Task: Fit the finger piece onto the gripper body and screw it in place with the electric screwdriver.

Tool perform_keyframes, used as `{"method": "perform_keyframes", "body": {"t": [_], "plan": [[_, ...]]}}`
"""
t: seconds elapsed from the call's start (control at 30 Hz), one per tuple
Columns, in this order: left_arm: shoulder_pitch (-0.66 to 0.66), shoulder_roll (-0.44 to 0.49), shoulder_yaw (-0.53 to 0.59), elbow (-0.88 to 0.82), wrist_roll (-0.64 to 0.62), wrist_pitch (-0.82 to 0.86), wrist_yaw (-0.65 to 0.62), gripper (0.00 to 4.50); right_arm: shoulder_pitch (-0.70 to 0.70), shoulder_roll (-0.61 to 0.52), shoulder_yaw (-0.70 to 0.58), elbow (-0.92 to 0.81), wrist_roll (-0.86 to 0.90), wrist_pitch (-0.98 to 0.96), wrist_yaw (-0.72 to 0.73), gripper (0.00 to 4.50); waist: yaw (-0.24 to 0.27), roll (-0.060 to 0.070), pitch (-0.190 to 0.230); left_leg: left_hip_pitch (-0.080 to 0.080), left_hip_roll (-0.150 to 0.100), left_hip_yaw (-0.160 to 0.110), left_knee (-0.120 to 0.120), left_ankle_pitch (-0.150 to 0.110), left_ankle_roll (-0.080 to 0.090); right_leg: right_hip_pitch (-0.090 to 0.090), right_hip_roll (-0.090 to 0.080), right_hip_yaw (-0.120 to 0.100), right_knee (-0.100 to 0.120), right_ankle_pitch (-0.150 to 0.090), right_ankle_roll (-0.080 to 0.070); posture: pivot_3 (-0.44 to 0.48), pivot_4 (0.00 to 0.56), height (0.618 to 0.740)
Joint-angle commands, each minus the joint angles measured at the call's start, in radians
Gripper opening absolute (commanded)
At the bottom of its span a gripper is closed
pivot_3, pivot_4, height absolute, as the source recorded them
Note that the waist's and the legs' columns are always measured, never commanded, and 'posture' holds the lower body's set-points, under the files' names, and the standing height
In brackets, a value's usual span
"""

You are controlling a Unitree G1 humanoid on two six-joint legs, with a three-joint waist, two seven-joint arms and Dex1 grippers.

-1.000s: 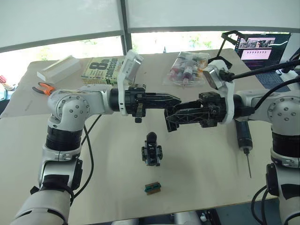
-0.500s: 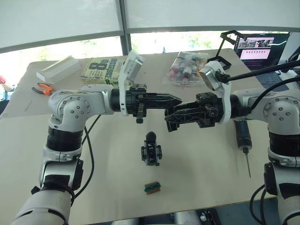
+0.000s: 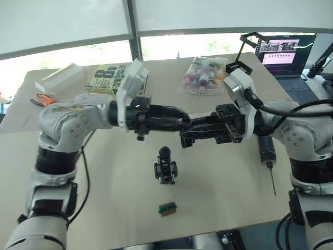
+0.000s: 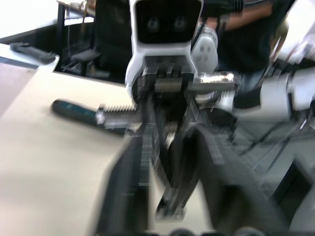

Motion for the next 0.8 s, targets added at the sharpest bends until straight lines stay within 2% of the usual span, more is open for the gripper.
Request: {"method": "perform_keyframes", "body": {"t": [0.03, 0.1, 0.17, 0.23, 0.33, 0.43, 0.5, 0.63, 0.8], "plan": [[0.092, 0.138, -0.011, -0.084, 0.161, -0.232, -0.171, 3.50, 0.030, 0.023, -0.005, -0.065, -0.026, -0.134, 0.070, 0.35, -0.005, 0.000, 0.000, 0.000, 0.000, 0.001, -0.001, 0.000, 0.000, -0.001, 0.000, -0.001, 0.000, 0.000, -0.001, 0.000, 0.150, 0.740], [0.150, 0.182, 0.023, -0.110, 0.167, -0.259, -0.185, 4.50, 0.060, 0.025, 0.009, -0.085, -0.037, -0.159, 0.093, 0.35, -0.001, 0.000, 0.000, 0.001, 0.000, 0.001, -0.001, 0.000, 0.000, -0.001, 0.000, -0.002, 0.000, 0.001, -0.001, 0.000, 0.150, 0.740], [0.216, 0.224, 0.077, -0.138, 0.147, -0.236, -0.171, 4.50, 0.103, 0.015, 0.026, -0.109, -0.051, -0.186, 0.125, 0.35, 0.005, 0.000, 0.000, 0.001, 0.000, 0.001, -0.001, 0.000, 0.000, 0.000, 0.000, -0.003, -0.001, 0.001, -0.002, 0.000, 0.150, 0.740], [0.324, 0.272, 0.108, -0.170, 0.188, -0.299, -0.196, 4.50, 0.140, 0.012, 0.037, -0.124, -0.063, -0.206, 0.139, 0.35, 0.007, 0.000, 0.000, 0.000, 0.000, 0.001, 0.000, 0.000, 0.000, 0.000, 0.000, -0.003, -0.001, 0.001, -0.002, 0.000, 0.150, 0.740], [0.481, 0.297, 0.112, -0.202, 0.265, -0.410, -0.208, 4.50, 0.168, 0.012, 0.047, -0.135, -0.068, -0.215, 0.145, 0.35, 0.006, 0.000, 0.000, 0.001, 0.000, 0.001, -0.001, 0.000, 0.000, 0.000, 0.000, -0.002, -0.001, 0.001, -0.002, 0.000, 0.150, 0.740], [0.583, 0.271, 0.071, -0.192, 0.365, -0.545, -0.193, 4.50, 0.178, 0.016, 0.057, -0.139, -0.072, -0.220, 0.148, 0.35, 0.008, 0.000, 0.000, 0.001, 0.000, 0.002, -0.001, 0.000, 0.000, 0.000, 0.000, -0.002, -0.001, 0.001, -0.002, 0.000, 0.150, 0.740], [0.615, 0.206, 0.006, -0.150, 0.463, -0.660, -0.145, 4.50, 0.185, 0.017, 0.066, -0.138, -0.080, -0.228, 0.155, 0.35, 0.014, 0.000, 0.000, 0.001, 0.001, 0.002, -0.001, 0.000, 0.000, 0.000, 0.000, -0.002, -0.001, 0.002, -0.003, 0.000, 0.150, 0.740], [0.609, 0.073, -0.086, -0.059, 0.585, -0.780, -0.058, 4.50, 0.202, 0.016, 0.079, -0.131, -0.104, -0.258, 0.167, 0.35, 0.027, 0.000, 0.000, 0.002, 0.001, 0.003, 0.000, 0.000, 0.000, 0.002, 0.000, -0.002, -0.002, 0.002, -0.003, 0.000, 0.150, 0.740], [0.595, -0.029, -0.160, 0.059, 0.691, -0.887, 0.010, 4.50, 0.240, 0.028, 0.093, -0.121, -0.162, -0.336, 0.169, 0.35, 0.030, 0.000, 0.000, 0.002, 0.001, 0.003, -0.001, -0.001, 0.001, 0.001, 0.000, -0.002, -0.002, 0.002, -0.003, 0.000, 0.150, 0.740]]}}
